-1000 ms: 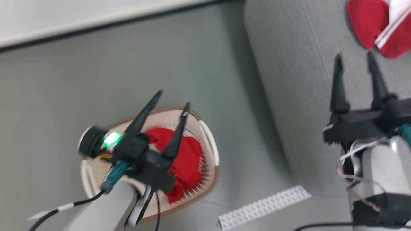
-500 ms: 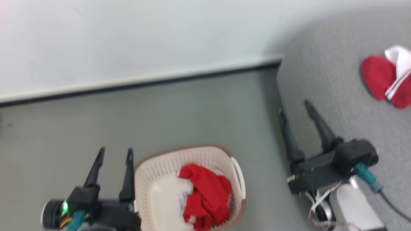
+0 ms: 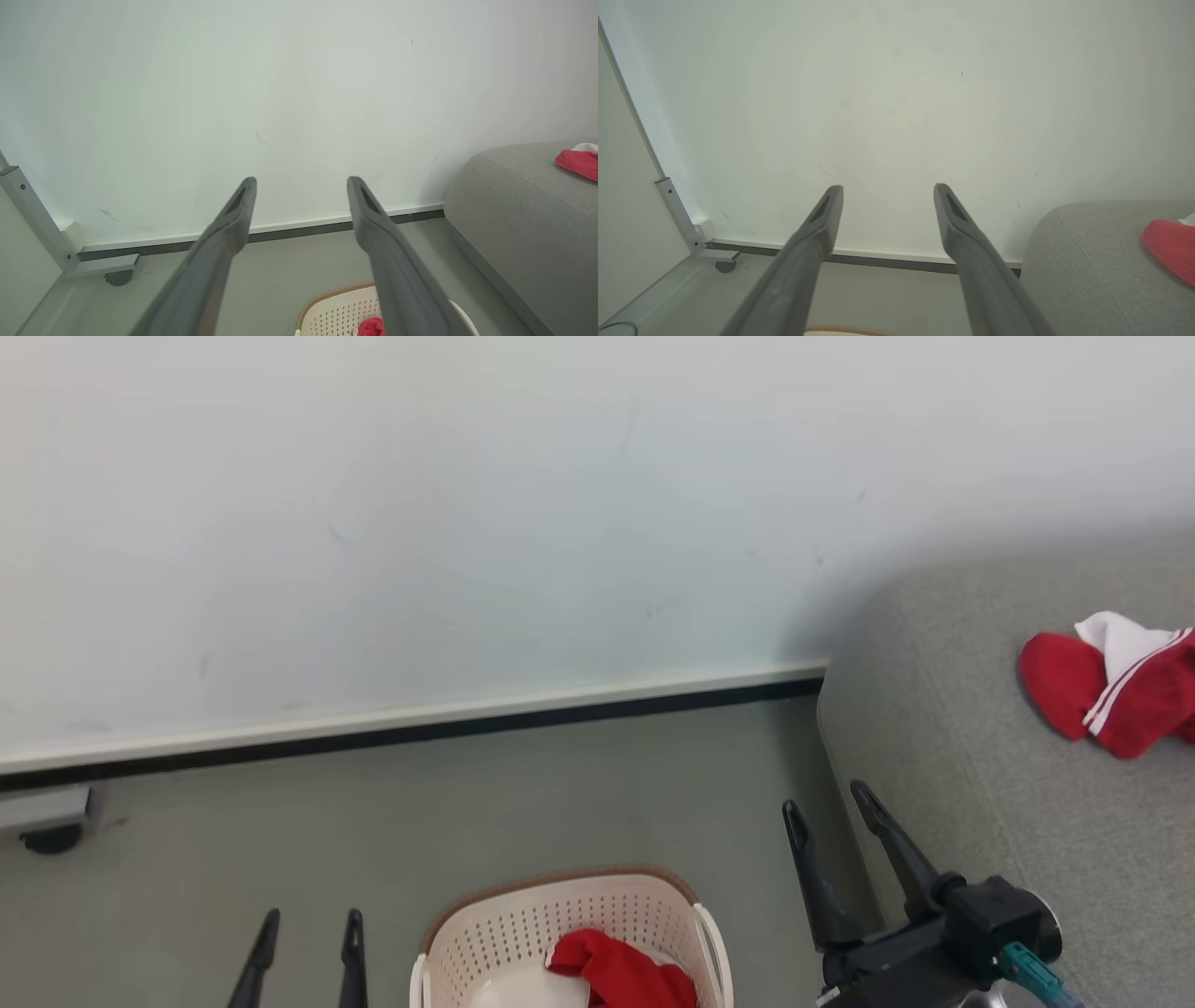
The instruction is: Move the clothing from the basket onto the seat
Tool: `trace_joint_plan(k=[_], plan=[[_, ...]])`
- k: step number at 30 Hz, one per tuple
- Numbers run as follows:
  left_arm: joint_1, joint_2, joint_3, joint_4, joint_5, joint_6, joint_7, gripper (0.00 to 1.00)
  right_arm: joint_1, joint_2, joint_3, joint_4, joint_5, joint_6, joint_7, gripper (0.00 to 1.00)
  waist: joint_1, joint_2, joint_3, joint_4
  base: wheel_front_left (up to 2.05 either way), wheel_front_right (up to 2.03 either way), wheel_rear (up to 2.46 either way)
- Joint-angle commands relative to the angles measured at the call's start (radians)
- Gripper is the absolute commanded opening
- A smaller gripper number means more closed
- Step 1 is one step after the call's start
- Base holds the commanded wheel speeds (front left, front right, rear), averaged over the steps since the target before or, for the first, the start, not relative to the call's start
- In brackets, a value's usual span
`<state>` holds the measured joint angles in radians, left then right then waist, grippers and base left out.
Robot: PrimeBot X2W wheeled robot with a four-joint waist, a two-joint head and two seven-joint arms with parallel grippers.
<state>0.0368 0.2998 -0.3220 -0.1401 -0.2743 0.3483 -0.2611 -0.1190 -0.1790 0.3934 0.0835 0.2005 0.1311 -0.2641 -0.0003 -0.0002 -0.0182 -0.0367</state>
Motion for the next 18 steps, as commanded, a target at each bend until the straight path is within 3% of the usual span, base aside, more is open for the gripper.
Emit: trace_joint_plan(k=[1, 18], plan=[[0.033, -0.013, 0.008, -0.009, 0.019, -0.016, -0.005, 1.00, 0.025, 0.006, -0.005, -0.005, -0.007, -0.001, -0.001, 1.00, 0.0003, 0.0002, -0.048, -0.005, 0.00, 0.00, 0.00], [0.150, -0.126, 0.176, 0.048, 0.080, -0.184, -0.005, 1.00, 0.148, 0.003, -0.041, -0.030, -0.016, -0.001, -0.001, 1.00, 0.0003, 0.0002, -0.086, -0.027, 0.00, 0.00, 0.00]])
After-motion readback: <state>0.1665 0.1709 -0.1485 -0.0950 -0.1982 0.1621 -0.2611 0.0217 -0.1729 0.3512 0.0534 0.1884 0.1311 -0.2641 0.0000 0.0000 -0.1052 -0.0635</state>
